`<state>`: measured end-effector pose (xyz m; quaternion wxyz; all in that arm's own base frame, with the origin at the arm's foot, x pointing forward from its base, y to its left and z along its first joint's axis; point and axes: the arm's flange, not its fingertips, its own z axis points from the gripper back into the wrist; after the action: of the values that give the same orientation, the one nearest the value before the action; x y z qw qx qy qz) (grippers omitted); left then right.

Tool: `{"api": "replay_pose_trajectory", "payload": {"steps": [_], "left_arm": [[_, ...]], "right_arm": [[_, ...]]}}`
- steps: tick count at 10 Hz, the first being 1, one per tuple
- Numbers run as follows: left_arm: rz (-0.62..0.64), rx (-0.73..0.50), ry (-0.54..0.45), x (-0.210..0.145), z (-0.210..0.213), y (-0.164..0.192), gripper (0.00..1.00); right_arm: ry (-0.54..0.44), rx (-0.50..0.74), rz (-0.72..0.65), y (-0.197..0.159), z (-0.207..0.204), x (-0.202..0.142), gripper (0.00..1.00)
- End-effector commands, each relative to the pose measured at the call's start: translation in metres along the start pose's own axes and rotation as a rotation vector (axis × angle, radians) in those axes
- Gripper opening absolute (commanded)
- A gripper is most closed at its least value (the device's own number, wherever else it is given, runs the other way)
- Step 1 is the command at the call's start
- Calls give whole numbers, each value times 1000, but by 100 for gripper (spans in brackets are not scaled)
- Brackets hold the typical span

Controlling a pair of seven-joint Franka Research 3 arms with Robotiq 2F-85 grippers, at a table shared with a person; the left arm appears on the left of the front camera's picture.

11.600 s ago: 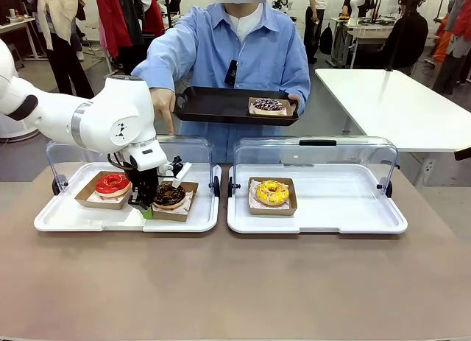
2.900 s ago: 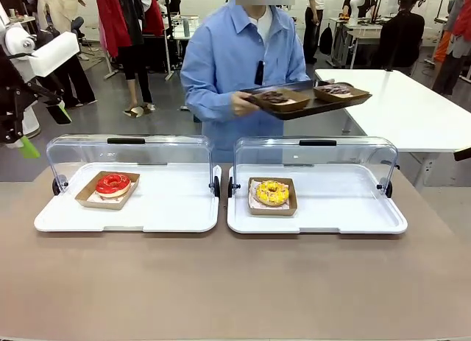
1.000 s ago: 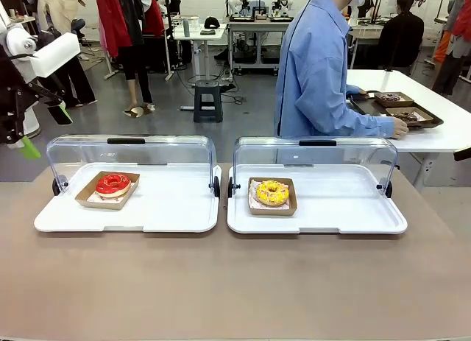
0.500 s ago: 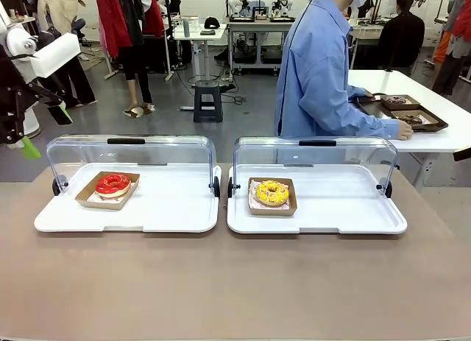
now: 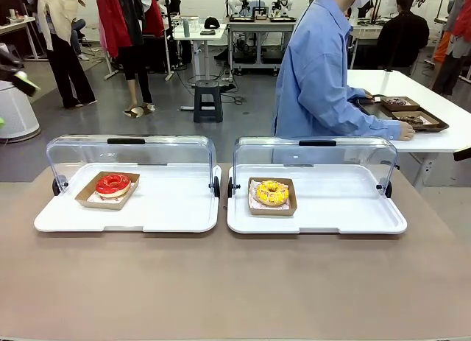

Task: Provide the desired donut to the person.
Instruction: Place the picked Paper togo box onto the Handle tray extended by the person.

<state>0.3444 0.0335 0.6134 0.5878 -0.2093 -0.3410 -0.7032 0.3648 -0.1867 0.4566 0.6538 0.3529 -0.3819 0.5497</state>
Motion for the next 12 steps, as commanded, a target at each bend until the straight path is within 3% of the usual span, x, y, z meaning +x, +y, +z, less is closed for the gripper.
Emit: {"api": "replay_pose_trajectory", "payload": {"steps": [1, 3, 6, 12], "left_arm": [[111, -9, -194, -57, 15, 10, 100], [216, 76, -266, -108, 8, 20, 100], [243, 86, -356, -151, 3, 25, 100], [275, 77, -350, -158, -5, 25, 100]], "right_arm": [[-8, -1, 7, 1, -1, 1, 100], [-8, -1, 7, 1, -1, 1, 100], [-8, -1, 7, 1, -1, 1, 100], [-8, -1, 7, 1, -1, 1, 100]]}}
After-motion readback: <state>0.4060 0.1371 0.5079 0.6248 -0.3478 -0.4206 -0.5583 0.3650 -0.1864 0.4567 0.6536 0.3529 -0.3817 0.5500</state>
